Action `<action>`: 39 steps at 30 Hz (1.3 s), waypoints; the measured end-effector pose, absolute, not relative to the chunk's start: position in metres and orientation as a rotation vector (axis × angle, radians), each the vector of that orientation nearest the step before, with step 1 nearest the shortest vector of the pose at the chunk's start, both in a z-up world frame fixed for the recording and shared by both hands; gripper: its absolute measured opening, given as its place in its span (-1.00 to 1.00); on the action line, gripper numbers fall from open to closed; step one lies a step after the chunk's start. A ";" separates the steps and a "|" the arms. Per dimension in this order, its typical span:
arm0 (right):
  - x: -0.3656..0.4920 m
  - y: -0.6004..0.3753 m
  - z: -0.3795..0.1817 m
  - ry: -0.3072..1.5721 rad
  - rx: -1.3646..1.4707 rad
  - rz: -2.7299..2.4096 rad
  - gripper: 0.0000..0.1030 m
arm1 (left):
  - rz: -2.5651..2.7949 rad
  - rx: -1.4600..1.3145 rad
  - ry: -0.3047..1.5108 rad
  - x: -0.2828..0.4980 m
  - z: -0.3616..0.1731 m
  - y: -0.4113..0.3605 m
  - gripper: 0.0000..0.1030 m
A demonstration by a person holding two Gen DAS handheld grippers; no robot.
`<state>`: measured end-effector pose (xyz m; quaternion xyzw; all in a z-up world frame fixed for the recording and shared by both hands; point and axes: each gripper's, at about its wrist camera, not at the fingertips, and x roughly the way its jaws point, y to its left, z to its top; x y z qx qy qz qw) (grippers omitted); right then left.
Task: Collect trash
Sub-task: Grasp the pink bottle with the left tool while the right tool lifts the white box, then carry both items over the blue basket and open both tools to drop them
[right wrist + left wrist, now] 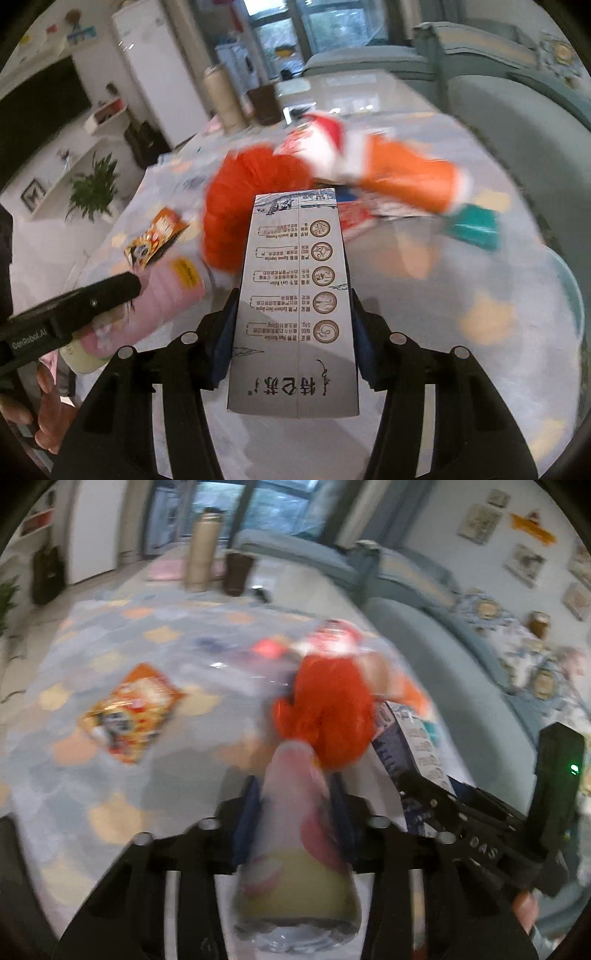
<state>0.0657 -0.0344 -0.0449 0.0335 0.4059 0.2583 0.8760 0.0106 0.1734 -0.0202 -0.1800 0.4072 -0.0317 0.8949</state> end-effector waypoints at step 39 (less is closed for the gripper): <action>0.110 -0.294 -0.022 0.744 0.330 0.134 -0.01 | -0.431 -0.183 0.814 0.099 -0.010 -0.089 -0.19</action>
